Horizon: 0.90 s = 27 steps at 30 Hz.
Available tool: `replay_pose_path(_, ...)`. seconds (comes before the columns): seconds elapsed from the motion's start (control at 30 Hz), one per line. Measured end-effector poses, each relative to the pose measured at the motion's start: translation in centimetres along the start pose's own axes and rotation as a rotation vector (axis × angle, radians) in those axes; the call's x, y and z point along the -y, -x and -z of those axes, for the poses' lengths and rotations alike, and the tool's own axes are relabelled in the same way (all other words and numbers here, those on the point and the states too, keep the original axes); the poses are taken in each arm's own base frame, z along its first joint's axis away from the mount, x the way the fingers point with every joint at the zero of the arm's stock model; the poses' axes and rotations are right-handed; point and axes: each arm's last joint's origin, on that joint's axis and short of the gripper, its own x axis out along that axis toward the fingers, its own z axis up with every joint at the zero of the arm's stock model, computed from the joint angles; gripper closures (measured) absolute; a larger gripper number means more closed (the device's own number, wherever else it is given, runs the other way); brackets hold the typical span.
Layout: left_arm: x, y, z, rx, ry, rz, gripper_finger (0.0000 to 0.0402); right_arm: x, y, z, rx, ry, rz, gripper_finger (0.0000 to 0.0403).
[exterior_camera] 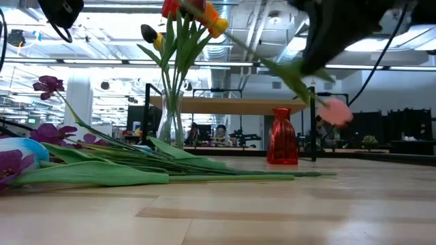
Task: Pick and place flowers into a vace then onto a shelf
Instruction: Put the pink tulip into the red vase
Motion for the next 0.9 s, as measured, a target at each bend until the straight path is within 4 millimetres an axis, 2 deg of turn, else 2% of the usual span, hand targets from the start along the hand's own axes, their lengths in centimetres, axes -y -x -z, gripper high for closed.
replay_pose_path(0.07,0.3,-0.2,0.0,-0.005,0.034,0.033,0.0226,-0.2,0.3,-0.9,-0.005,0.087,0.031,0.0402)
replay_pose_path(0.13,0.6,-0.6,0.1,-0.017,0.050,0.055,0.0226,-0.6,0.2,-1.1,-0.081,0.213,0.055,0.0402)
replay_pose_path(0.4,3.2,-2.8,0.8,-0.023,0.089,0.182,0.0226,-2.4,-2.7,-3.9,-0.433,0.500,0.150,0.0403)
replay_pose_path(0.47,3.8,-3.2,1.1,-0.023,0.091,0.202,0.0226,-3.2,-3.5,-5.1,-0.403,0.531,0.175,0.0403)
replay_pose_path(0.53,4.3,-3.6,1.4,-0.020,0.097,0.214,0.0226,-3.8,-3.1,-5.7,-0.380,0.602,0.188,0.0403)
replay_pose_path(0.6,4.6,-4.1,1.7,-0.022,0.121,0.214,0.0226,-4.1,-2.8,-6.9,-0.329,0.633,0.270,0.0403)
replay_pose_path(0.67,4.9,-4.6,2.0,-0.024,0.141,0.213,0.0226,-4.6,-2.5,-7.2,-0.301,0.686,0.352,0.0403)
replay_pose_path(0.73,5.1,-5.1,2.4,-0.027,0.154,0.195,0.0226,-4.4,-1.6,-8.2,-0.231,0.699,0.413,0.0403)
replay_pose_path(0.83,5.4,-5.8,2.9,-0.019,0.187,0.168,0.0226,-3.9,0.0,-8.6,-0.208,0.752,0.576,0.0403)
replay_pose_path(0.9,5.6,-6.2,3.2,-0.017,0.197,0.157,0.0226,-3.7,0.3,-8.9,-0.197,0.781,0.668,0.0403)
